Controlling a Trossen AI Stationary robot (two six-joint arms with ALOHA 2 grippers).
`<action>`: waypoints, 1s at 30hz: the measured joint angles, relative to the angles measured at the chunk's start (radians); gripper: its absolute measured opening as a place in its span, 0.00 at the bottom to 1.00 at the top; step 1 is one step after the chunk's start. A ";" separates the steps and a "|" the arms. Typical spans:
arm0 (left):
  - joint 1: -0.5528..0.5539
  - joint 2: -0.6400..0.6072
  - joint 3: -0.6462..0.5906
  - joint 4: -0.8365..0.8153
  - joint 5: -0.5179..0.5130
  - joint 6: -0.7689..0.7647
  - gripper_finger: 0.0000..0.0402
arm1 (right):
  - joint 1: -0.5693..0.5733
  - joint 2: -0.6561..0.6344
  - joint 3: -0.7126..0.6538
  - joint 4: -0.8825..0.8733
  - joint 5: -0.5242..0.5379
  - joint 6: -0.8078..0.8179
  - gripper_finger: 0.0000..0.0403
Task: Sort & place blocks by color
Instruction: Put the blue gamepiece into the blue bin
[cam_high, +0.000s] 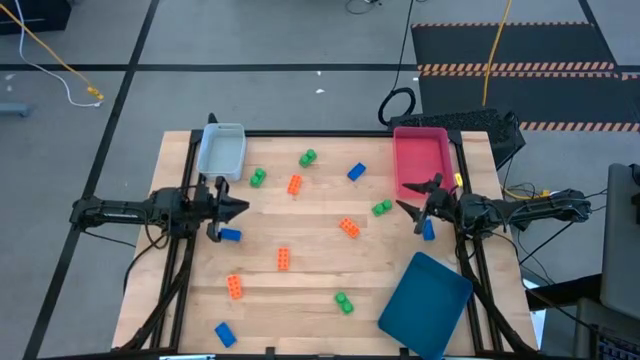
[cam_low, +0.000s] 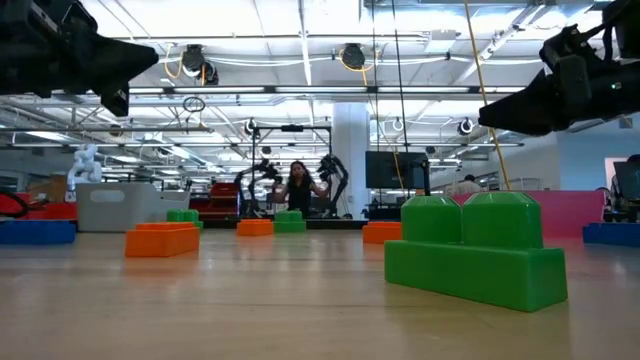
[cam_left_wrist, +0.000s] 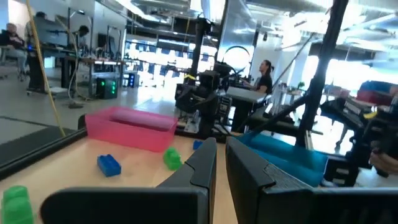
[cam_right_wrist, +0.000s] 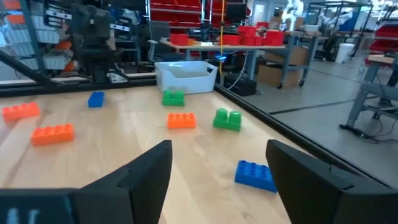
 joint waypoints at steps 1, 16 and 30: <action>0.000 0.000 0.000 0.000 -0.029 -0.017 0.09 | 0.000 0.000 0.000 0.007 0.000 -0.006 0.65; 0.000 0.345 0.343 -0.083 -0.200 0.110 0.22 | -0.048 0.119 0.155 0.005 0.049 -0.106 0.65; 0.041 1.030 0.899 -0.254 -0.401 0.358 0.53 | -0.151 0.647 0.797 -0.730 0.041 0.077 0.65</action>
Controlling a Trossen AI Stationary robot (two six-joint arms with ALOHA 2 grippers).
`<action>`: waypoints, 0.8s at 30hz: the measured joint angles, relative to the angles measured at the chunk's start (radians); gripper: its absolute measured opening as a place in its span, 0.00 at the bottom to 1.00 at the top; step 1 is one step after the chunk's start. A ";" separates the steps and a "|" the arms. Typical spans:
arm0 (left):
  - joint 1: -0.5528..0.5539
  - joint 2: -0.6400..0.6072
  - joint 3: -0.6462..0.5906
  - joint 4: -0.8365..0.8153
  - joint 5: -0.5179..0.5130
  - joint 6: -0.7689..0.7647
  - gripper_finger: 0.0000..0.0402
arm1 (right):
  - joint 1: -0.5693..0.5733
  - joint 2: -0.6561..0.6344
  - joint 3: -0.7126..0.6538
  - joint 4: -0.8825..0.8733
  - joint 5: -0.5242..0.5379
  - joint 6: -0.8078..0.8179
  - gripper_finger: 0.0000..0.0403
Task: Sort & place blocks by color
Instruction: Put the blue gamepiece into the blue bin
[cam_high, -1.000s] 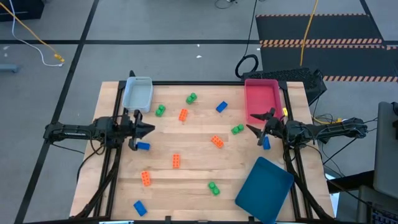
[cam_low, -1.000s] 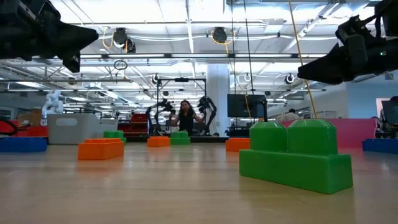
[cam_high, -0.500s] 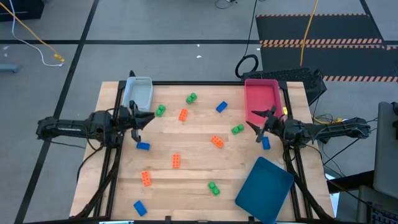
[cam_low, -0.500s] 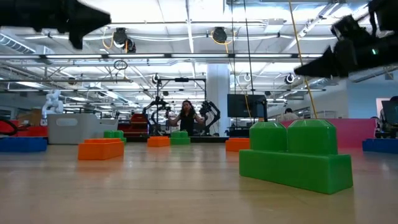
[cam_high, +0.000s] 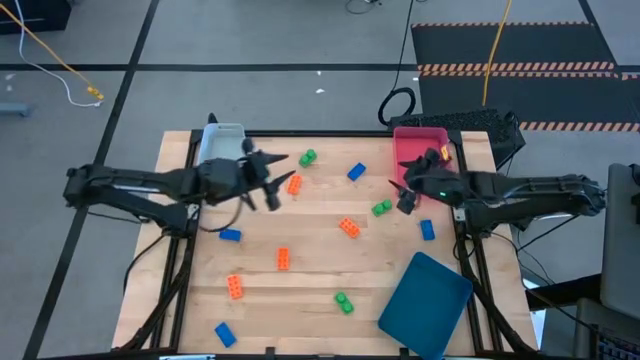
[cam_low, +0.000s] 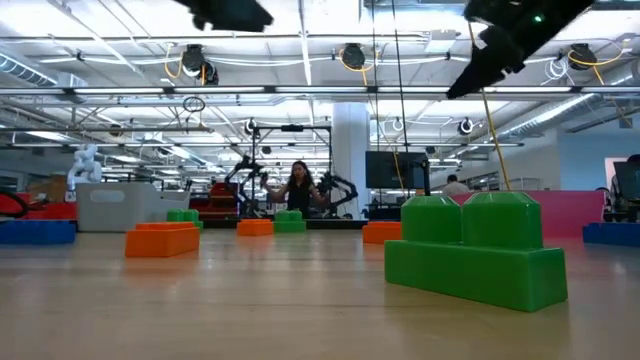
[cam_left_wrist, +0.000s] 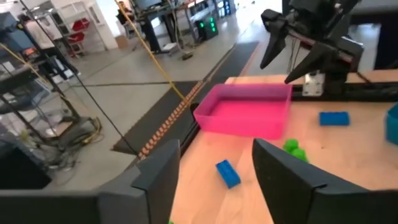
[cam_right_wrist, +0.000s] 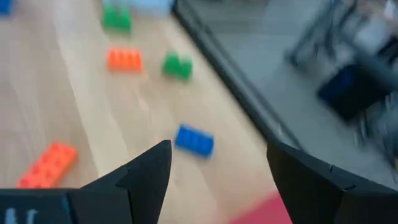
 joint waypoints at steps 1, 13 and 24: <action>0.006 0.031 0.017 -0.001 0.000 0.002 0.55 | -0.007 0.038 0.049 -0.095 -0.020 0.031 0.65; 0.048 0.210 0.094 0.007 0.000 0.019 0.61 | -0.061 0.338 0.243 -0.788 -0.333 0.477 0.65; 0.023 0.211 0.094 -0.022 0.003 0.032 0.61 | -0.017 0.322 -0.003 -0.787 -0.494 0.780 0.65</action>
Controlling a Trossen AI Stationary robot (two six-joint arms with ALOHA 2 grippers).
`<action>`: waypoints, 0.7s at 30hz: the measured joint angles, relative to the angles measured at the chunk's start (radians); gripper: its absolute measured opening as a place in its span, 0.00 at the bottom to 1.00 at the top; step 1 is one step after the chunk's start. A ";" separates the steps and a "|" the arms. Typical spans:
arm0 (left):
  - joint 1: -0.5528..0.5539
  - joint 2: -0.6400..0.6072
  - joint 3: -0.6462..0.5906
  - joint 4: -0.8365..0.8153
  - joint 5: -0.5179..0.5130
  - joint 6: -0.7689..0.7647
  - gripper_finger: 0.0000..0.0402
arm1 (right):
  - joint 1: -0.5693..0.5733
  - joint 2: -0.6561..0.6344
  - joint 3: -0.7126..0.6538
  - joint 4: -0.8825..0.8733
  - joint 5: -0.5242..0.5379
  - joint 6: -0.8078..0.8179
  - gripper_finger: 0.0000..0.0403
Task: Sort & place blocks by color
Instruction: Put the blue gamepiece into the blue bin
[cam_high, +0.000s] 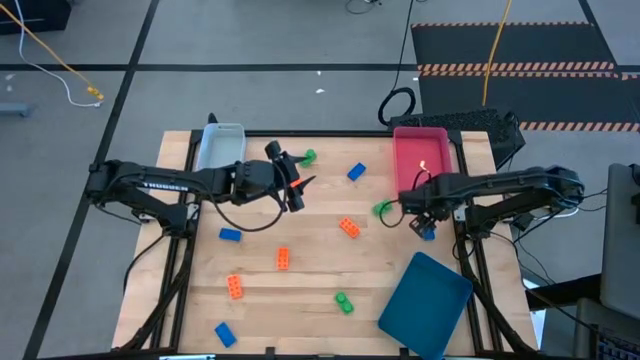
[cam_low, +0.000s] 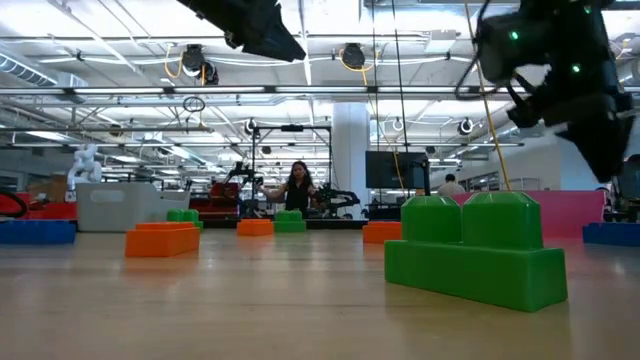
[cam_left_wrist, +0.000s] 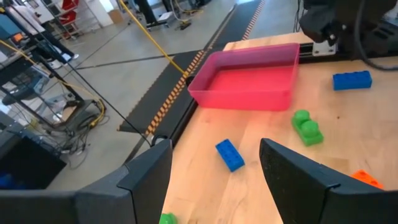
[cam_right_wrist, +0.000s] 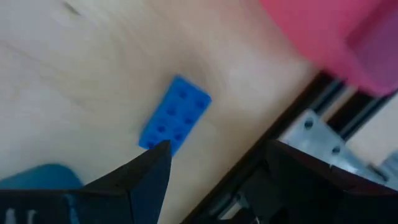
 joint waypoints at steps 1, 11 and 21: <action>0.000 0.000 0.000 0.000 0.000 0.000 0.61 | 0.003 0.002 -0.015 0.014 -0.001 0.013 0.65; 0.000 0.000 0.000 0.002 0.000 0.000 0.61 | 0.030 0.001 -0.024 0.131 0.005 0.073 0.67; 0.000 0.000 -0.001 -0.001 -0.001 0.023 0.61 | 0.037 0.036 -0.059 0.184 -0.012 0.130 0.69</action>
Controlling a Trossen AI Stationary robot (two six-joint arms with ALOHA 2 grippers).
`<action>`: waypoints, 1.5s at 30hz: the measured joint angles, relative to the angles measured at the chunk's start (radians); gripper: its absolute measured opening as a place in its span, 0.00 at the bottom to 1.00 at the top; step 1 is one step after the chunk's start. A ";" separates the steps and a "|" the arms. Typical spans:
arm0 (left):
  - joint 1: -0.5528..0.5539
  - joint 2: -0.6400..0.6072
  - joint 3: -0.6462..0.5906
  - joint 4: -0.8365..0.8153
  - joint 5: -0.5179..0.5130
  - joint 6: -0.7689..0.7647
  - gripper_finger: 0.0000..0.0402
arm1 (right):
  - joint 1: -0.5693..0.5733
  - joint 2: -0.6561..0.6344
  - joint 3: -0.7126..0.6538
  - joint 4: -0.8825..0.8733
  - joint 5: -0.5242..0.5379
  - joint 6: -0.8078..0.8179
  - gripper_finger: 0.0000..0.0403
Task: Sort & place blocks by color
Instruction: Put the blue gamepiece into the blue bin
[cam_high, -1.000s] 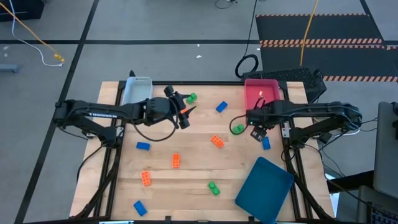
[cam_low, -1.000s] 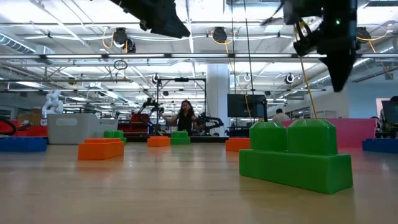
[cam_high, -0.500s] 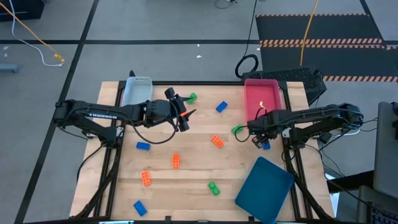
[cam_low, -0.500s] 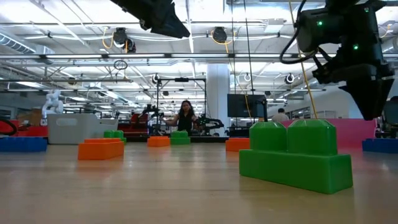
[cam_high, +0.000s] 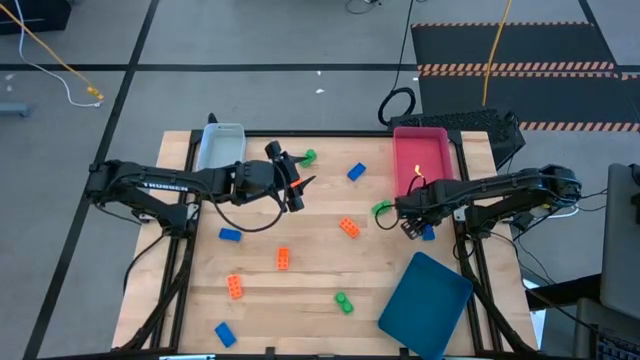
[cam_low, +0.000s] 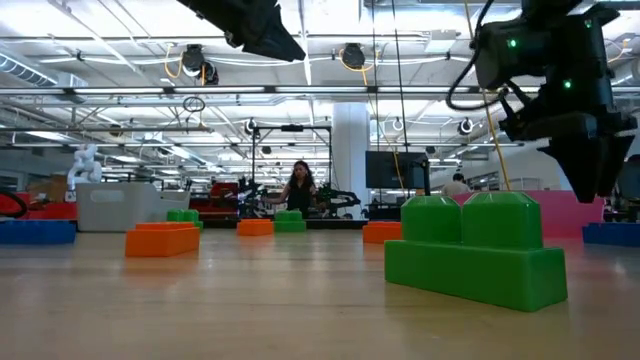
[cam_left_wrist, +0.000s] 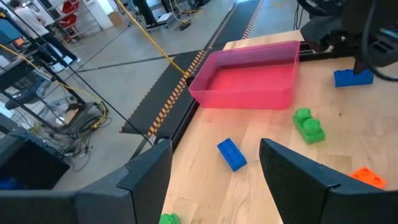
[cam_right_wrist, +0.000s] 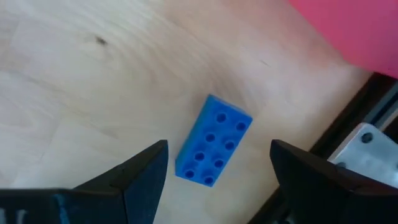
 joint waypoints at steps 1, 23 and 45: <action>0.000 0.000 0.000 -0.001 0.000 0.001 0.61 | 0.000 0.005 -0.017 0.014 -0.017 0.005 0.69; 0.000 0.000 -0.001 0.036 -0.001 0.101 0.61 | 0.000 0.018 -0.187 0.200 -0.066 0.046 0.64; 0.000 0.000 -0.001 0.037 -0.001 0.064 0.61 | 0.000 0.020 -0.188 0.233 -0.065 -0.001 0.45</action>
